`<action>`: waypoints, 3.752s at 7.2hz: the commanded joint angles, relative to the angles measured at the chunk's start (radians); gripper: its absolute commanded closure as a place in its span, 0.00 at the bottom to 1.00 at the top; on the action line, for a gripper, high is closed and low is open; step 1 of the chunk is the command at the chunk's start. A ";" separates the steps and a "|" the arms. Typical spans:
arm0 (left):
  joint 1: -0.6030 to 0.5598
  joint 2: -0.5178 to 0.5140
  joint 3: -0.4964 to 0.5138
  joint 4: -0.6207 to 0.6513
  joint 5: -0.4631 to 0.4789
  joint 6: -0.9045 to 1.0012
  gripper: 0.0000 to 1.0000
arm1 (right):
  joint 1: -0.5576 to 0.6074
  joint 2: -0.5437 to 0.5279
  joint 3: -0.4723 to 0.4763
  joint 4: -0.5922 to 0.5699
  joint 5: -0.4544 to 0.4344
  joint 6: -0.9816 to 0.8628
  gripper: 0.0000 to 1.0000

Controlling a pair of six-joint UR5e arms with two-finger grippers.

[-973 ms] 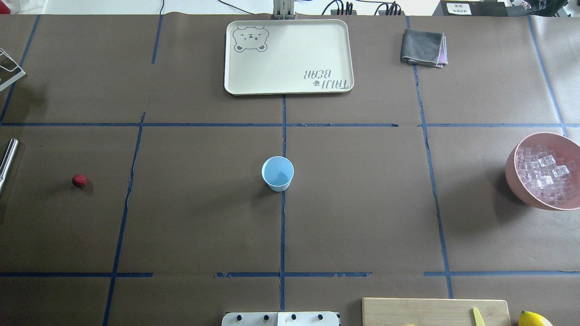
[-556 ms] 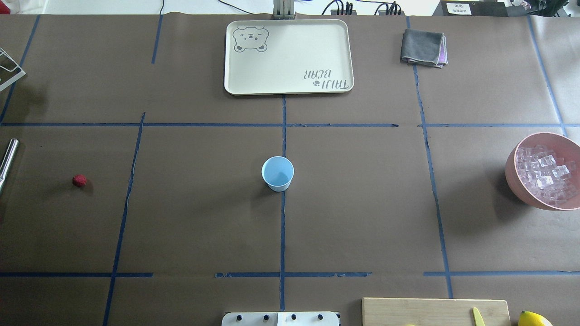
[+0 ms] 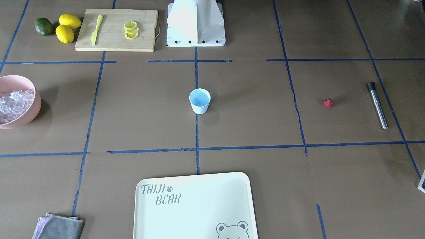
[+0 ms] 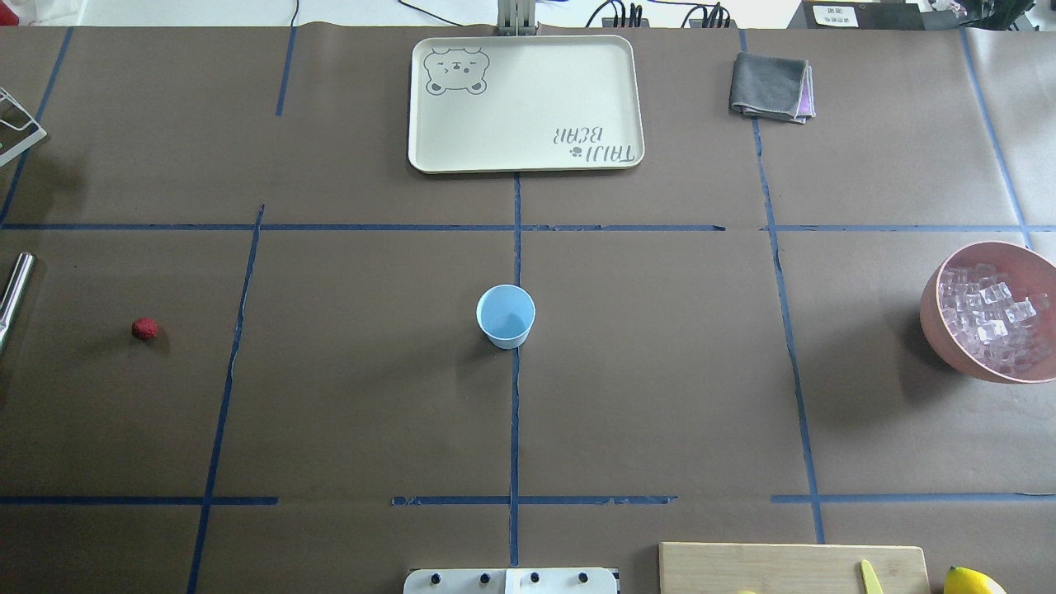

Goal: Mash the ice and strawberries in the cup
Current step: 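Move the right gripper over the pink bowl of ice cubes, then lower the right gripper into the bowl and grasp an ice cube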

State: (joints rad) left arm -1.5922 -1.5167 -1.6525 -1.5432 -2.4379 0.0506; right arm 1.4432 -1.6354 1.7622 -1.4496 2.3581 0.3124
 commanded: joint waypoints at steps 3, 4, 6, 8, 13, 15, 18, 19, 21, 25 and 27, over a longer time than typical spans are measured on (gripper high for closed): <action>0.000 0.006 -0.006 0.000 -0.001 0.000 0.00 | -0.148 -0.069 0.016 0.212 -0.072 0.188 0.19; 0.000 0.004 -0.006 0.000 -0.001 0.000 0.00 | -0.176 -0.067 0.017 0.213 -0.088 0.186 0.24; 0.000 0.004 -0.007 0.000 -0.001 0.000 0.00 | -0.211 -0.072 0.016 0.210 -0.088 0.186 0.26; -0.005 0.004 -0.010 0.000 -0.001 0.000 0.00 | -0.253 -0.081 0.013 0.209 -0.109 0.185 0.26; -0.011 0.006 -0.018 0.001 -0.007 0.000 0.00 | -0.262 -0.106 0.002 0.203 -0.109 0.180 0.34; -0.011 0.006 -0.018 0.000 -0.009 0.000 0.00 | -0.276 -0.106 -0.009 0.203 -0.109 0.179 0.34; -0.011 0.004 -0.023 0.002 -0.009 0.000 0.00 | -0.285 -0.103 -0.027 0.204 -0.111 0.177 0.35; -0.011 0.006 -0.023 0.002 -0.010 0.000 0.00 | -0.288 -0.094 -0.039 0.207 -0.111 0.177 0.35; -0.011 0.006 -0.024 0.002 -0.010 0.000 0.00 | -0.290 -0.092 -0.040 0.209 -0.111 0.177 0.40; -0.011 0.004 -0.033 0.002 -0.010 -0.006 0.00 | -0.287 -0.096 -0.023 0.212 -0.108 0.174 1.00; -0.012 0.018 -0.052 0.006 -0.010 -0.008 0.00 | -0.262 -0.200 0.128 0.198 -0.099 0.168 1.00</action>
State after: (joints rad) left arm -1.6035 -1.5085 -1.6952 -1.5393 -2.4482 0.0441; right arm 1.1661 -1.7724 1.8035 -1.2459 2.2555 0.4844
